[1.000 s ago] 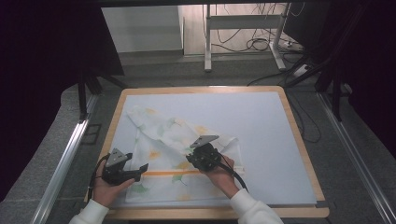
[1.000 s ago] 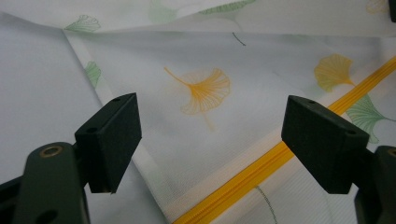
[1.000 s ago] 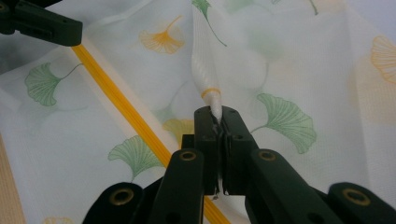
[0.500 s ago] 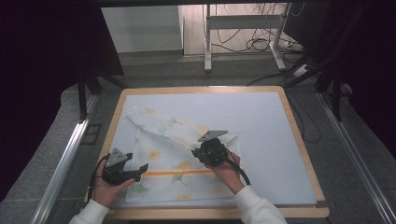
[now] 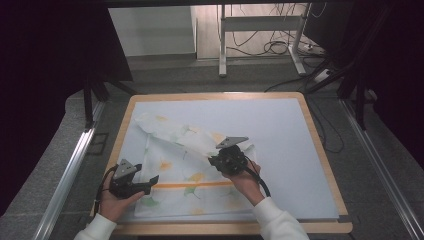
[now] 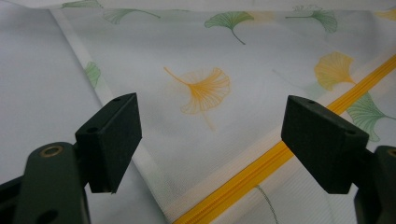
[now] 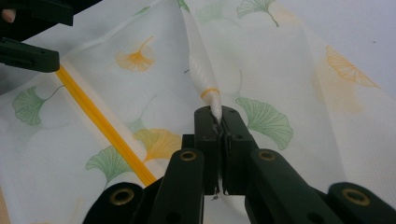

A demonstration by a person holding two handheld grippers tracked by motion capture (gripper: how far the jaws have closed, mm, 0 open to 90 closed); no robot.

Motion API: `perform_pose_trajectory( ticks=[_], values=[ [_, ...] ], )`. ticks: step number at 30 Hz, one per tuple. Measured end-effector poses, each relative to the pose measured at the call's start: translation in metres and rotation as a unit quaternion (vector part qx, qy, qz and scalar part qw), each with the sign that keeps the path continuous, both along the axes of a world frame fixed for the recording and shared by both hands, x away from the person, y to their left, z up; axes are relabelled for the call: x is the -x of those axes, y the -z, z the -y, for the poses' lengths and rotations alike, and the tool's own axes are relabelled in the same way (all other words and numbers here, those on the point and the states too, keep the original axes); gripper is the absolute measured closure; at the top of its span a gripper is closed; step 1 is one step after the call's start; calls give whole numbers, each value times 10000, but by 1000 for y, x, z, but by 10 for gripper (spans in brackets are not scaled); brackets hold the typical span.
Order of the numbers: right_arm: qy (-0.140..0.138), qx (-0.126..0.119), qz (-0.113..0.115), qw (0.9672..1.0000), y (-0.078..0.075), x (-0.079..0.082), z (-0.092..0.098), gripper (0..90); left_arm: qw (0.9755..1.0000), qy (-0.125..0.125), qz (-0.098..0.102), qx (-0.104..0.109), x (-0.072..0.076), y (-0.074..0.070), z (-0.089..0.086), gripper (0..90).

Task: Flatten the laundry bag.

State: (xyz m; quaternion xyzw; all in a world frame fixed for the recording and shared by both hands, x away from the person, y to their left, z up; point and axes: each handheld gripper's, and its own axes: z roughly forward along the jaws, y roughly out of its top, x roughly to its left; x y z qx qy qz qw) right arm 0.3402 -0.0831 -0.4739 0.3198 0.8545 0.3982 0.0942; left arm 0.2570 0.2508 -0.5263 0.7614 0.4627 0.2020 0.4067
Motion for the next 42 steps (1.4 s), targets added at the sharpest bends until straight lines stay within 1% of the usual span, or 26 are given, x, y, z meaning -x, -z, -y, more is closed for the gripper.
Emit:
perform_pose_trajectory(
  ticks=[11, 21, 32, 42],
  values=[
    [119, -68, -18, 9999, -2, -6, 9, 860, 10000, 4, -4, 17, 0, 0, 0, 199],
    [265, -136, 14, 9996, -6, -13, 19, 861, 10000, 28, -21, 4, 0, 0, 1, 198],
    [415, -208, 44, 9989, -6, -21, 29, 861, 10000, 36, -13, -4, 0, 0, 1, 199],
    [559, -284, 6, 9980, -6, -29, 38, 861, 10000, 40, -15, -14, 0, 1, 1, 198]
  ],
)
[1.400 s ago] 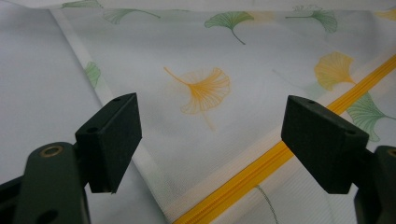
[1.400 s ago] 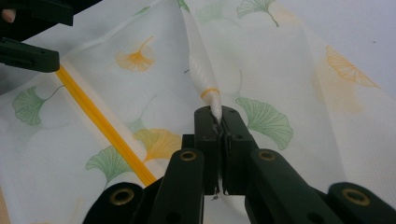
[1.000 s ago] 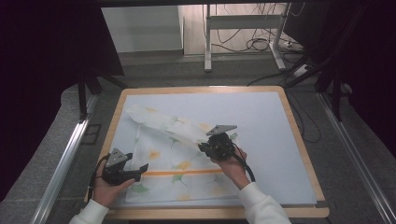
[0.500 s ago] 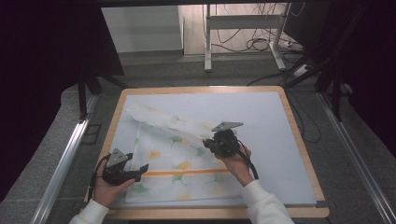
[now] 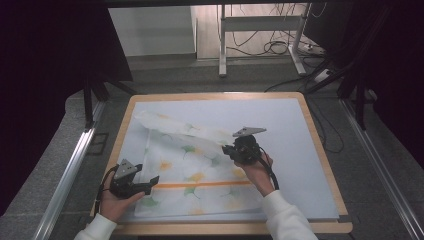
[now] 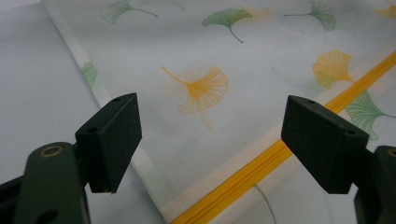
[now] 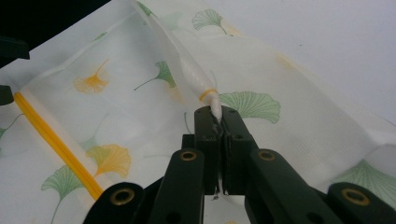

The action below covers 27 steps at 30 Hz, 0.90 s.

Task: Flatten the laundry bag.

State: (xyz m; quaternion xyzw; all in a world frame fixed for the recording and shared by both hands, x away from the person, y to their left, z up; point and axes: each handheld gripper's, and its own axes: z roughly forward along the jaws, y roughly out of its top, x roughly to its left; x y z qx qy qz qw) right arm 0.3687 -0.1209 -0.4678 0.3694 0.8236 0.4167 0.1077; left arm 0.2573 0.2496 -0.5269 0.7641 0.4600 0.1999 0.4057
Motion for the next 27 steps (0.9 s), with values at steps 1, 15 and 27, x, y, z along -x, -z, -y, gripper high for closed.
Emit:
perform_pose_trajectory(
  ticks=[1, 15, 27],
  values=[
    [19, -7, -14, 10000, 0, 0, 1, 861, 10000, 1, -1, -2, 0, 0, 0, 199],
    [148, -10, -7, 9999, 3, -8, 7, 861, 10000, 8, -2, -13, 0, 0, 0, 198],
    [282, 25, -36, 9996, 5, -20, 15, 861, 10000, 15, -27, -12, -1, 1, 0, 199]
  ],
)
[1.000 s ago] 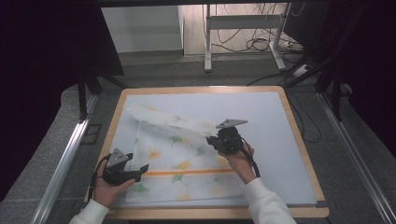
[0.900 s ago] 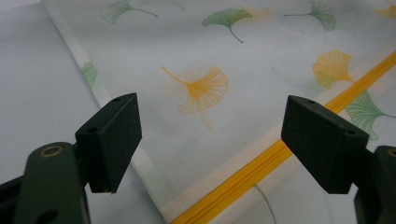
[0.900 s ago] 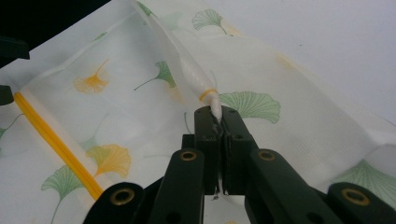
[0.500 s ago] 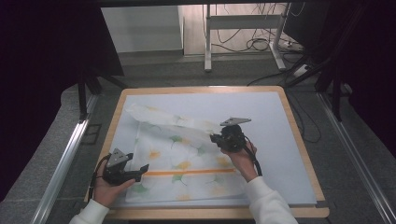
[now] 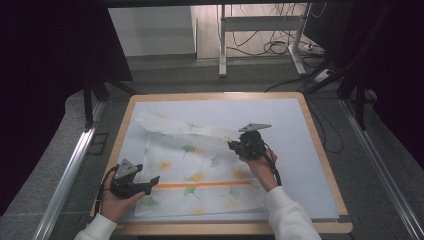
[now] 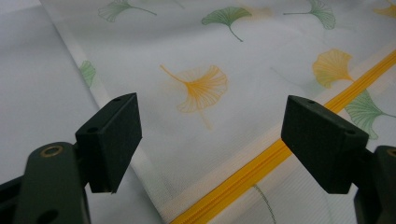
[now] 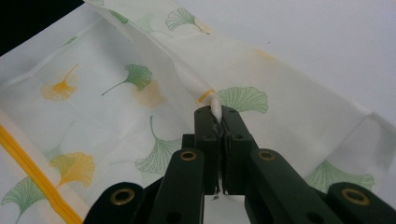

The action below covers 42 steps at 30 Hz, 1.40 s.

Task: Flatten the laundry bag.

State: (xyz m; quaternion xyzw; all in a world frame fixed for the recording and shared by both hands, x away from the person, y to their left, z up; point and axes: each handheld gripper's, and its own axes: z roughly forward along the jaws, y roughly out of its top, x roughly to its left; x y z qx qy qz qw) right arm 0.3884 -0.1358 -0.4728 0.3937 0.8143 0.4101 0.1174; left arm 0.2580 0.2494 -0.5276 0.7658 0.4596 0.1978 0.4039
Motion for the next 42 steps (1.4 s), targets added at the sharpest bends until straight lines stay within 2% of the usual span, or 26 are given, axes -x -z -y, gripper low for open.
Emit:
perform_pose_trajectory(
  ticks=[11, 17, 28, 30, 35, 42],
  values=[
    [198, -147, 54, 9997, -5, -17, 15, 861, 10000, 15, -2, 10, 0, 0, 1, 199],
    [299, -260, 0, 9992, -5, -30, 21, 861, 10000, 10, -1, 4, 0, 0, 1, 199],
    [294, -278, -10, 9992, -5, -31, 19, 861, 10000, 30, -22, 15, 0, 0, 2, 199],
    [307, -289, -30, 9991, -5, -30, 19, 861, 10000, 19, -4, 71, -1, -2, 1, 199],
    [260, -251, -9, 9993, -6, -26, 14, 862, 9999, 109, 38, 108, -1, -4, 2, 198],
    [411, -220, -84, 9989, -8, -42, 11, 862, 9997, 188, 10, 163, -2, -3, 0, 198]
  ],
)
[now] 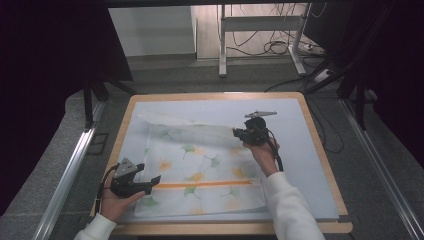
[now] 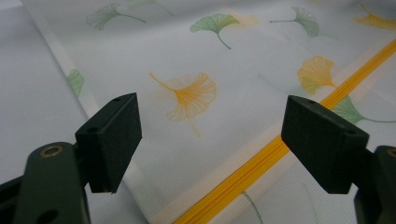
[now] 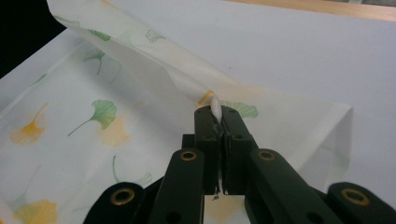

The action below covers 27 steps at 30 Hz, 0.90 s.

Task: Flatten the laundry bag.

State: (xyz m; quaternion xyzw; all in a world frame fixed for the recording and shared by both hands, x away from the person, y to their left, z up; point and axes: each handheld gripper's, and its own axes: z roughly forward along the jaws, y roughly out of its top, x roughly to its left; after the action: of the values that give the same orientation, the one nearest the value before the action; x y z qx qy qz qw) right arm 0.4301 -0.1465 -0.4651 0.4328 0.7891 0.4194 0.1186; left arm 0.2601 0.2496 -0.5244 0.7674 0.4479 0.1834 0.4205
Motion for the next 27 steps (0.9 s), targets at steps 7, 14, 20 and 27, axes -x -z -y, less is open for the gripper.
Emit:
perform_pose_trajectory(
  ticks=[7, 14, 20, 27],
  values=[
    [234, 86, -42, 9997, 6, -17, -2, 861, 10000, 46, -11, 21, -1, 1, -1, 199],
    [365, 97, -30, 9993, 9, -31, -3, 861, 10000, 89, 4, 6, 0, 0, 1, 199],
    [545, 65, -47, 9985, 12, -45, 0, 860, 10000, 61, 3, 2, 0, 0, 1, 199],
    [656, 145, -42, 9977, 14, -66, 1, 859, 10000, 79, 51, 9, 0, -1, 0, 197]
  ],
)
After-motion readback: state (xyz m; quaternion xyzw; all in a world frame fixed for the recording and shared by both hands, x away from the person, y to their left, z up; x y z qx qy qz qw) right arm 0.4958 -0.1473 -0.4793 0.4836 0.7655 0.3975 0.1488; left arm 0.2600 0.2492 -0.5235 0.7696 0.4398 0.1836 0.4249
